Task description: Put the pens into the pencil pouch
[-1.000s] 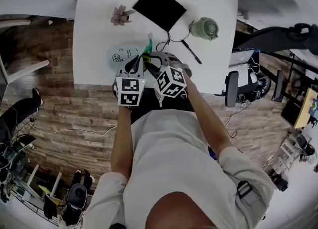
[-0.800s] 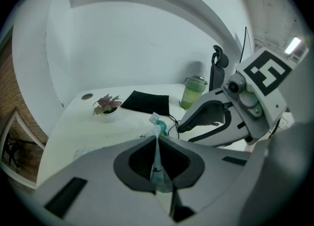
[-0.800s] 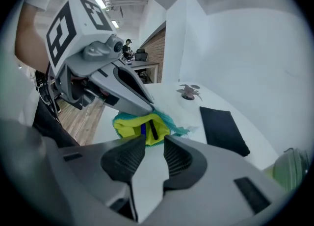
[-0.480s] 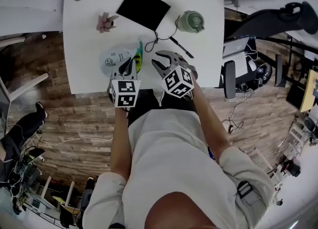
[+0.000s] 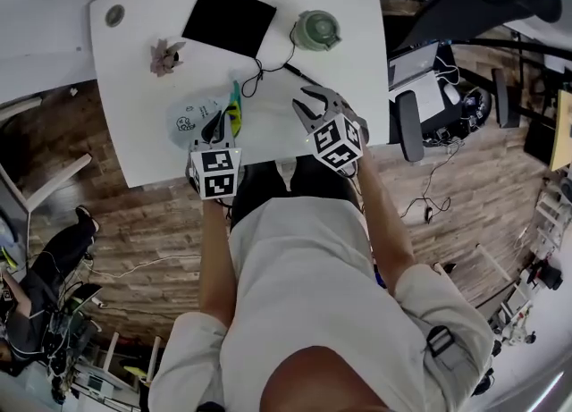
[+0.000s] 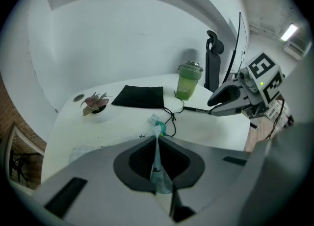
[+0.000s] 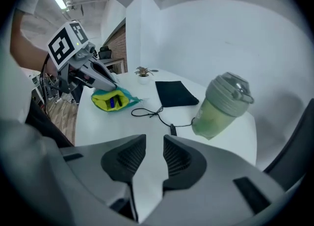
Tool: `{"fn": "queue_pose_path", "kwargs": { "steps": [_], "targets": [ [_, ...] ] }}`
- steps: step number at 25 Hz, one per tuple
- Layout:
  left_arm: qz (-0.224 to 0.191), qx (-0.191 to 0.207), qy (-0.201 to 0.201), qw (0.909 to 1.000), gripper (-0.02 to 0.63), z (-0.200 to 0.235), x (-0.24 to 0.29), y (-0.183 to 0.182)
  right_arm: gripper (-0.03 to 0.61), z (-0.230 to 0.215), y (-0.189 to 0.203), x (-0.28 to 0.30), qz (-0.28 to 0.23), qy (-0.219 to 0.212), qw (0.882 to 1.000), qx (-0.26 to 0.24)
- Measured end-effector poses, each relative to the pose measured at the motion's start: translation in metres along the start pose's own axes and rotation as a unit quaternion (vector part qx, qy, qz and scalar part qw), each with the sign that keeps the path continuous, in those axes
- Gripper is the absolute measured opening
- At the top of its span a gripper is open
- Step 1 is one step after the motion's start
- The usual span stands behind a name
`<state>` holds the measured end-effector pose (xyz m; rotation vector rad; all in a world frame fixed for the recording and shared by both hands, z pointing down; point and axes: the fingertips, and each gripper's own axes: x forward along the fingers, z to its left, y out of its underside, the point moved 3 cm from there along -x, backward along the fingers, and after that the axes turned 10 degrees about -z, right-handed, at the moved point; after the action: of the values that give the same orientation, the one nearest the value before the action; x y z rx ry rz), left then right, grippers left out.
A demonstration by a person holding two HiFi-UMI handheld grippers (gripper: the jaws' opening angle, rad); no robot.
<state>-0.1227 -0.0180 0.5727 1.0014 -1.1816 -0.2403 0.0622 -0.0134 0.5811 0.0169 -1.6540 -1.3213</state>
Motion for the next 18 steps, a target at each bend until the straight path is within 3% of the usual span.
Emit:
{"fn": "queue_pose_path", "kwargs": {
  "steps": [8,18],
  "targets": [
    [0.008,0.007,-0.002,0.9999,0.006,-0.002,0.002,-0.001,0.114,-0.031,0.037,-0.015,0.025,0.044,0.998,0.024],
    [0.014,0.005,-0.009,0.9999,0.005,-0.003,0.004,0.001,0.11,-0.04,0.072,-0.012,0.06,0.033,0.997,0.031]
  ]
}}
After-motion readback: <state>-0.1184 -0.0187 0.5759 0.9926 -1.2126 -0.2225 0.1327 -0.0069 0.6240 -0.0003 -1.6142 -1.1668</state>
